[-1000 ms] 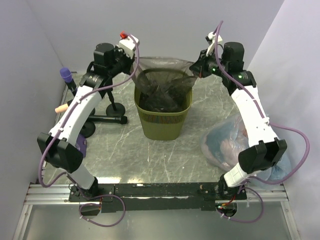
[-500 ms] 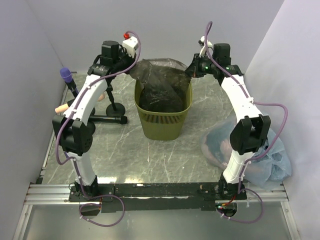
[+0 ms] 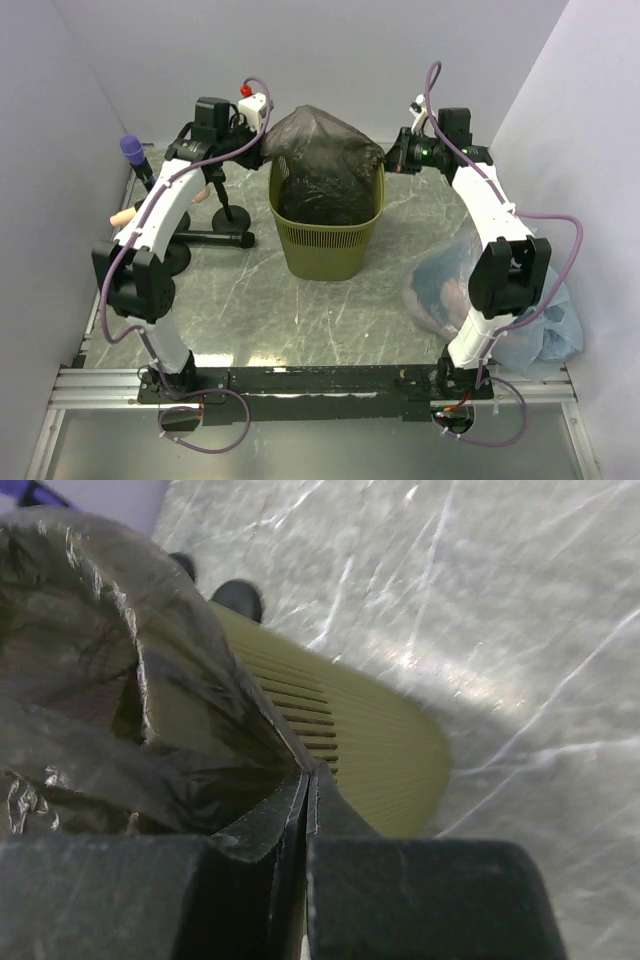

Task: Put the trash bags into the trash bin

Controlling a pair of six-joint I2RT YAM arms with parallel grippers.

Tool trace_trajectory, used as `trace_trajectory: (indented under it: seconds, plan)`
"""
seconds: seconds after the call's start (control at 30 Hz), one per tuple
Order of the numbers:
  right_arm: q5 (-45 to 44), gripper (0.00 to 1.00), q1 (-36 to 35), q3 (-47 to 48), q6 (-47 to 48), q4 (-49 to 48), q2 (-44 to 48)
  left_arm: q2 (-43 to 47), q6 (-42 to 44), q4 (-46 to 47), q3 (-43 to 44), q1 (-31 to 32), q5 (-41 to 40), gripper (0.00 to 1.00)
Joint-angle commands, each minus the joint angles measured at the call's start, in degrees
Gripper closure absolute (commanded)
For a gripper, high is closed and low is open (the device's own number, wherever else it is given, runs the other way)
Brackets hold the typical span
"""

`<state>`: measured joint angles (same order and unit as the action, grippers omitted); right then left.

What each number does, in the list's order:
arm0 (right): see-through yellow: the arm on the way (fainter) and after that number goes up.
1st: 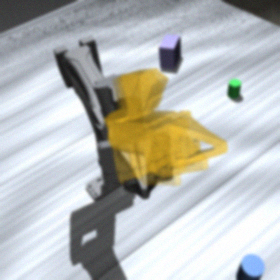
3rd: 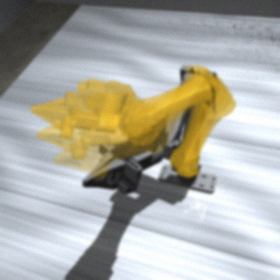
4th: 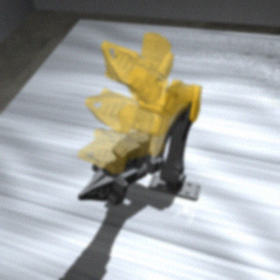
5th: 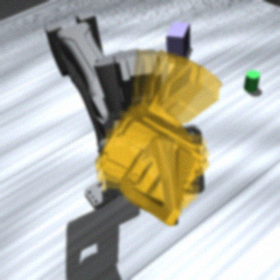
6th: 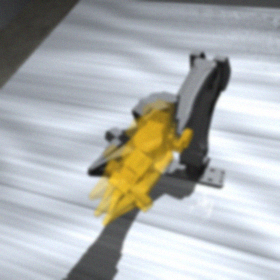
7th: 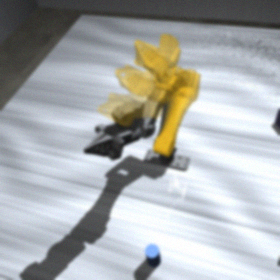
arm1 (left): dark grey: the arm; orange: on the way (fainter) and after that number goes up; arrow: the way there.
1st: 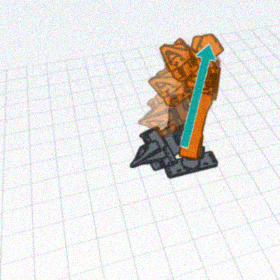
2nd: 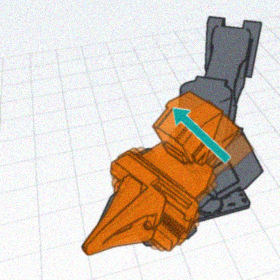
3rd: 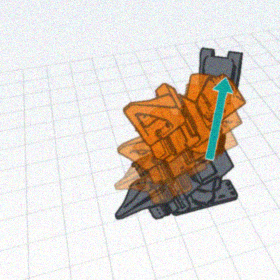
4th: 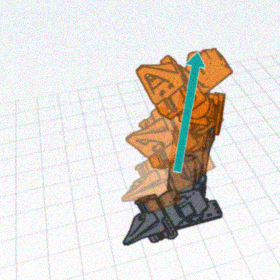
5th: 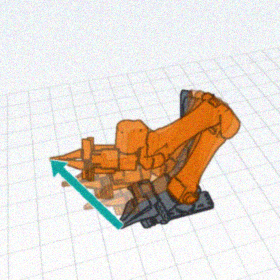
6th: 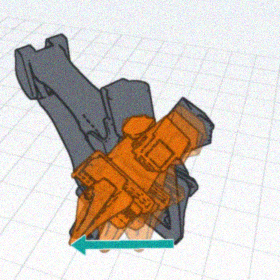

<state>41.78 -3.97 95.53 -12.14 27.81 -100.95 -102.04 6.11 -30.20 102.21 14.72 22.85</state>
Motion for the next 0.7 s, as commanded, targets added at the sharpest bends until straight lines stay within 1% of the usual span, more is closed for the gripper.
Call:
trace_trajectory:
  seconds: [0.0,0.13,0.2,0.27,0.33,0.37,0.47,0.53,0.57,0.6,0.67]
  plan:
    - [0.8,1.0,1.8,-4.5,-2.4,-0.7,6.5,7.5,-2.1,1.3,-4.5,-2.2,1.2,0.99]
    - [0.9,0.99,1.8,-7.2,-3.3,0.2,8.8,10.7,-4.3,1.8,-9.0,-2.7,4.1,0.99]
    - [0.8,0.93,1.8,-8.2,-2.7,1.5,10.1,12.6,-4.3,1.5,-10.9,-2.8,4.6,0.99]
    - [0.7,0.84,2.0,-8.5,-1.8,3.1,11.1,14.5,-2.9,1.5,-12.6,-2.9,4.3,0.99]
    - [0.3,0.77,2.6,-9.2,-1.0,2.9,11.5,16.1,-0.8,3.2,-14.7,-3.1,3.3,0.94]
    - [-0.3,0.75,3.0,-9.5,-0.8,2.3,11.4,16.5,-0.1,4.3,-15.8,-3.1,2.9,0.92]
    - [-1.4,0.72,3.5,-9.0,-1.1,1.6,9.8,15.9,0.7,6.5,-16.7,-3.1,2.5,0.88]
    - [-1.7,0.7,3.7,-6.8,0.6,2.9,8.9,14.3,1.7,4.3,-14.3,-3.2,2.5,0.85]
    - [-2.3,0.69,3.6,-5.4,2.2,3.6,8.8,13.8,2.8,2.0,-12.8,-3.2,2.0,0.8]
    - [-2.8,0.66,3.7,-3.9,3.3,4.4,9.0,13.4,4.4,-0.8,-11.0,-3.3,1.4,0.73]
    - [-2.1,0.62,7.2,-1.6,4.8,4.5,9.7,14.0,8.7,-5.6,-9.0,-4.0,1.2,0.52]
